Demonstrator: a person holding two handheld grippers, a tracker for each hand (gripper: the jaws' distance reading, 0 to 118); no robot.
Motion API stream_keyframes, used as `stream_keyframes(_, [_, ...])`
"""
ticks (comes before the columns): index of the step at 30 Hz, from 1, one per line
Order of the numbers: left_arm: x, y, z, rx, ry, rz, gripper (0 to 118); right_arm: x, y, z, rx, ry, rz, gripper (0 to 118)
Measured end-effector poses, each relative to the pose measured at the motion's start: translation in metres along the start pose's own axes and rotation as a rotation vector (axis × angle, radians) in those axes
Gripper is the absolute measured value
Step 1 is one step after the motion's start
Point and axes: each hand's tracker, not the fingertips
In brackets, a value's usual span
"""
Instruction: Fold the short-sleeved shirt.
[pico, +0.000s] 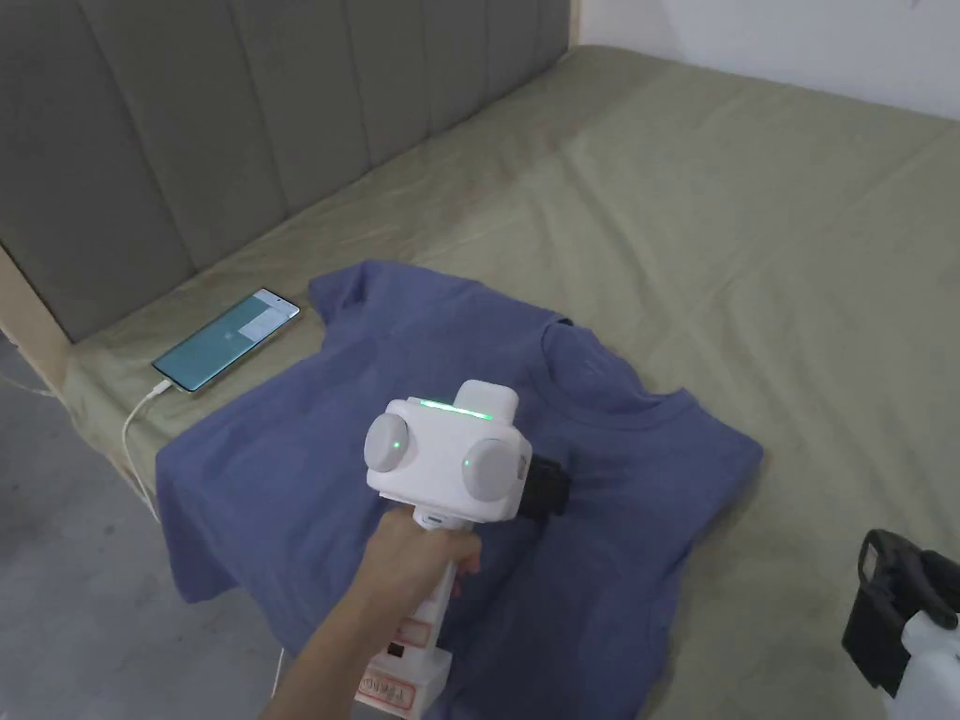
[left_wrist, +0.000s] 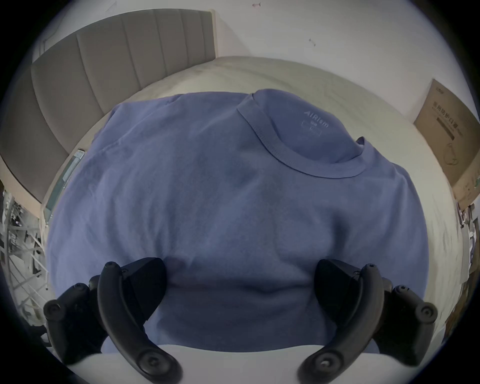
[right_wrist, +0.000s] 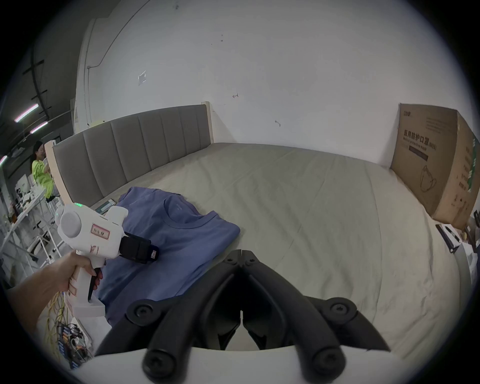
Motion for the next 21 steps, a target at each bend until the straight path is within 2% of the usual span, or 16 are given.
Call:
stream_keyframes(6, [-0.001,0.003,0.005,-0.003,0.012,0.039,104,0.009,-0.006,-0.004,-0.041,-0.003,-0.019,0])
stream_keyframes(9, [-0.005,0.007,0.014,0.019,0.026,0.082,76,0.013,-0.008,-0.005,-0.057,-0.017,-0.026,0])
stream_keyframes(12, [0.001,0.012,0.018,0.026,0.064,0.046,27,0.018,-0.012,-0.005,-0.074,-0.011,-0.063,0])
stream_keyframes(13, [0.004,0.011,0.018,0.029,0.098,0.023,0,0.019,-0.013,-0.005,-0.077,-0.013,-0.067,0])
stream_keyframes(14, [0.007,0.010,0.015,0.027,0.176,0.008,0,0.020,-0.014,-0.004,-0.080,-0.015,-0.071,0])
stream_keyframes(15, [0.009,0.011,0.010,0.021,0.111,0.030,0,0.021,-0.015,-0.003,-0.081,-0.015,-0.071,0])
stream_keyframes(18, [0.006,0.014,0.015,0.016,0.109,0.036,0,0.026,-0.016,0.001,-0.085,-0.014,-0.065,0])
stream_keyframes(21, [-0.010,0.013,0.024,0.026,0.029,0.109,0,0.035,-0.016,0.006,-0.080,-0.039,-0.070,0])
